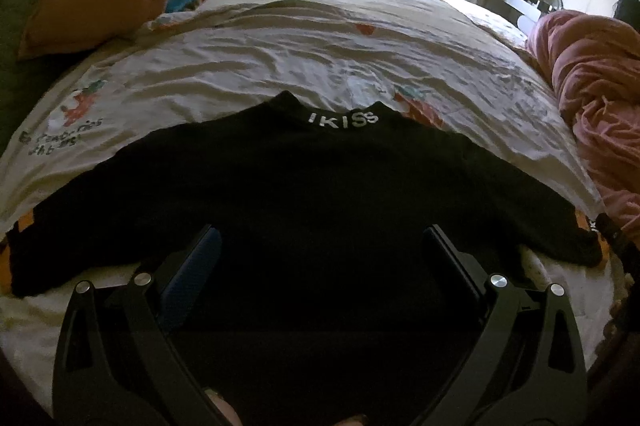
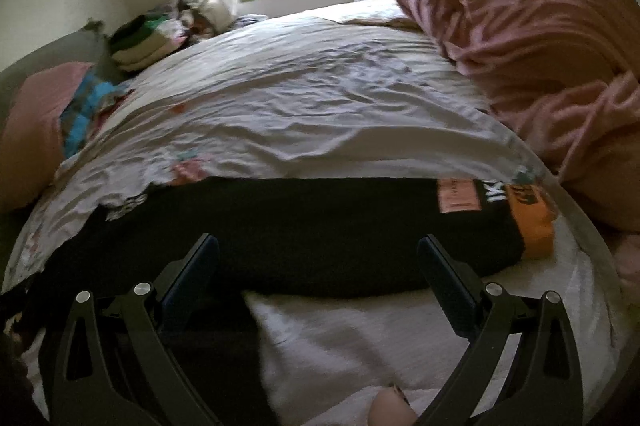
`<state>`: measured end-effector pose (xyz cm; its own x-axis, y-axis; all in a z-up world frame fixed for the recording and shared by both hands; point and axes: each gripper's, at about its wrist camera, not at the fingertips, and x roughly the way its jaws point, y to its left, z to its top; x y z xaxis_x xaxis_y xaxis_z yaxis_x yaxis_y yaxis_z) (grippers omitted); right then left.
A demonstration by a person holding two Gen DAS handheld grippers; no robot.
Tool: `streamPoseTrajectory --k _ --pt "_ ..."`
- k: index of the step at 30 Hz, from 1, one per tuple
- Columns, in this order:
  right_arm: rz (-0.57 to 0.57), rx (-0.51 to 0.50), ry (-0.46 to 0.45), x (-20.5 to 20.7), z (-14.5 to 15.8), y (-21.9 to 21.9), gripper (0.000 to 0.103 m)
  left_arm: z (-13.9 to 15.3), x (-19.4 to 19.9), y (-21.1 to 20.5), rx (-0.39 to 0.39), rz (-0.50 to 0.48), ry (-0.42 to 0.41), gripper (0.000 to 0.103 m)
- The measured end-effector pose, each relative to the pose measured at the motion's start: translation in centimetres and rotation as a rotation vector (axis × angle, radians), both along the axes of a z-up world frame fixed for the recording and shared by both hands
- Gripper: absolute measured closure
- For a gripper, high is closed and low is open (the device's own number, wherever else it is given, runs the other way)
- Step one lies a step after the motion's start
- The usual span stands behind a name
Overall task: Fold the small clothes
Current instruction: 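Move the right tool to the orange cuff of the nearest sleeve, then close the right tool on the orange cuff and lift it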
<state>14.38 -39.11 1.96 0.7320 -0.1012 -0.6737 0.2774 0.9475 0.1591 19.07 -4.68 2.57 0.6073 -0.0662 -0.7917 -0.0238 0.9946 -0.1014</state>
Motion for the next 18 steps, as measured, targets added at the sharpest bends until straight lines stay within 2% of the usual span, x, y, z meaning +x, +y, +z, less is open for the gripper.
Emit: streamPoseTrajectory --k 14,18 --pt "-0.235 0.065 0.124 0.1 -4.7 -7.9 0.004 -4.1 3.5 -2.0 0.009 -0.055 0.082 0.009" --pt "-0.295 0.126 0.155 -0.1 -6.3 -10.0 0.004 -5.0 4.2 -2.1 0.000 -0.051 0.089 0.009"
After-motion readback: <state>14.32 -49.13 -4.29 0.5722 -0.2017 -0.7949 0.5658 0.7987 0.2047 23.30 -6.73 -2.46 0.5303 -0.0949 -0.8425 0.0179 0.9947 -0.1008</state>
